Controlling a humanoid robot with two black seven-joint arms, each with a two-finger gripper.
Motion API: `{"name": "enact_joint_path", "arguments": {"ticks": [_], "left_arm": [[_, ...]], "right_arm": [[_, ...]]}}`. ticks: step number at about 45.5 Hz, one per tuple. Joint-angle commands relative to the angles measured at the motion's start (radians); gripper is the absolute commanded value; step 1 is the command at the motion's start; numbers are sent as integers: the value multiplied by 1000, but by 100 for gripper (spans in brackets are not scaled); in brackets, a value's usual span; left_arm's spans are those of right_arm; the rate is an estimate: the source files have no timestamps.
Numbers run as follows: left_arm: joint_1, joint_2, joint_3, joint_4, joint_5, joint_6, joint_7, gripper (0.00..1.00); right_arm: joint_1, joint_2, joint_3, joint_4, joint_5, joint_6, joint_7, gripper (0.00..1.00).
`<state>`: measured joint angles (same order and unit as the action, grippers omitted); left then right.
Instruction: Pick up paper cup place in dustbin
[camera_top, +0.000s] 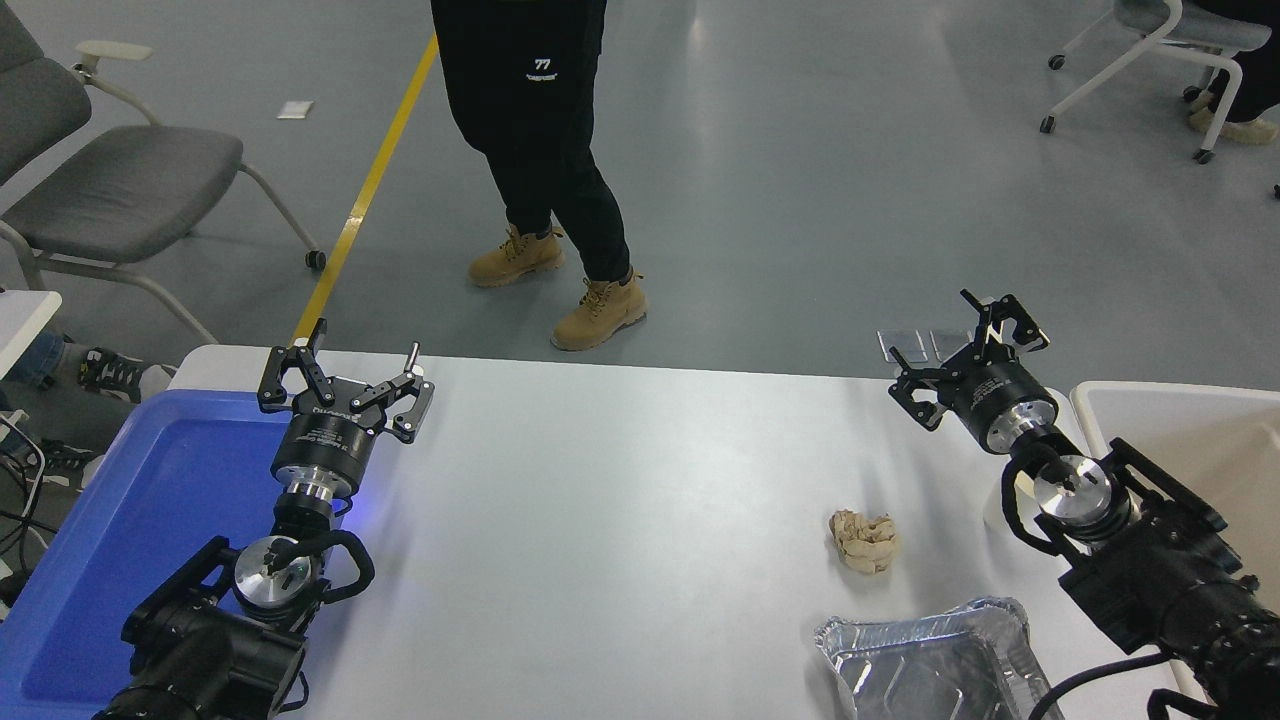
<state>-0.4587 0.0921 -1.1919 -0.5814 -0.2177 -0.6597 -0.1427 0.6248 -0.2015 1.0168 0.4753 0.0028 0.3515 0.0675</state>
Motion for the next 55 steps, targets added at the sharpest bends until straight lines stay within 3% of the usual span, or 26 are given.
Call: {"name": "enact_joint_path", "arguments": {"ticks": [1,22,38,48,55], "left_arm": [[2,0,-2,0,1,0,-2,99],[0,0,0,0,0,0,0,99],[0,0,0,0,0,0,0,99],[0,0,0,0,0,0,0,99],[0,0,0,0,0,0,0,99]], "right_arm": [[3,2,-9,2,0,-2,0,100],[90,-16,-101,16,-1,-6,-8,100],[191,-275,-319,198,-21,-9,-17,100],[386,-366,-602,220,-21,-11,-43,100],[634,-470,-952,347,-26,-66,-75,100]]}}
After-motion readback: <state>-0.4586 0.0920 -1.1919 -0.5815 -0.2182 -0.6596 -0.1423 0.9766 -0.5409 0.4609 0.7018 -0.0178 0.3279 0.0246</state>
